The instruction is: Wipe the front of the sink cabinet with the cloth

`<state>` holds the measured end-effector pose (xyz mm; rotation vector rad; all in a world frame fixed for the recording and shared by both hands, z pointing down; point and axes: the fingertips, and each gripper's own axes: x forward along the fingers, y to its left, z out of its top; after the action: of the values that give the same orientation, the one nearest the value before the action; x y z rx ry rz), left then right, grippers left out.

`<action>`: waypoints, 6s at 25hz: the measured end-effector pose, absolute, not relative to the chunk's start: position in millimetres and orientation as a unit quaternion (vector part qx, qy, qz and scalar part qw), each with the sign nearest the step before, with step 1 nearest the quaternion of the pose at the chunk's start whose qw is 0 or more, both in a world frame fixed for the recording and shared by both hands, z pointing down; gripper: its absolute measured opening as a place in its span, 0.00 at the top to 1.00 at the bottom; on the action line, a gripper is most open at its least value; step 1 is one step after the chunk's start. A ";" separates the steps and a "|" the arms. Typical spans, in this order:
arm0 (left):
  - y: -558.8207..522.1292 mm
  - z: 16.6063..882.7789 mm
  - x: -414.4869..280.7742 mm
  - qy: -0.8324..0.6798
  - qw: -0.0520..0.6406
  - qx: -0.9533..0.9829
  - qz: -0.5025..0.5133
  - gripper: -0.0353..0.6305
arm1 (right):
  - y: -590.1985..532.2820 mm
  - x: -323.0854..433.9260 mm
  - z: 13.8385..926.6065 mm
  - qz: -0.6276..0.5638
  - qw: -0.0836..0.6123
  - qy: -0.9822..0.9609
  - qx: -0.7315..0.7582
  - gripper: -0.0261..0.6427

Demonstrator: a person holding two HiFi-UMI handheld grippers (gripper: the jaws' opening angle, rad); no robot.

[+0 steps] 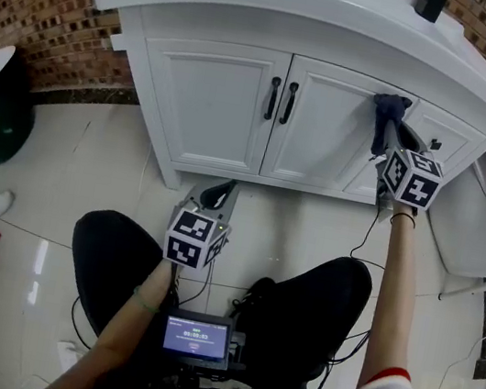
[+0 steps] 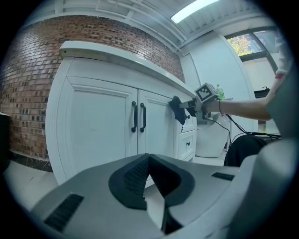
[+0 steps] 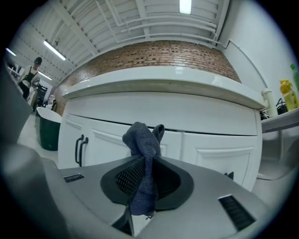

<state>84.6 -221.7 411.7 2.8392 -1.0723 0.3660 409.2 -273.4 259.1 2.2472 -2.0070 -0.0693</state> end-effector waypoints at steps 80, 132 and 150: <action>-205.8 423.8 77.3 -0.342 0.050 0.929 0.133 0.92 | -281.3 420.8 394.9 0.054 0.145 -0.646 0.748 0.87; -212.0 443.9 70.4 -0.349 0.073 0.923 0.142 0.92 | -277.8 416.4 455.7 0.086 0.222 -0.650 0.721 0.87; -208.4 445.8 76.9 -0.344 0.075 0.925 0.141 0.92 | -281.9 355.0 458.3 0.074 0.245 -0.709 0.657 0.87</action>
<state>76.9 -208.4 445.8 2.7755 -1.0327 0.4239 355.0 -281.9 458.3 1.7929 -1.9366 0.2033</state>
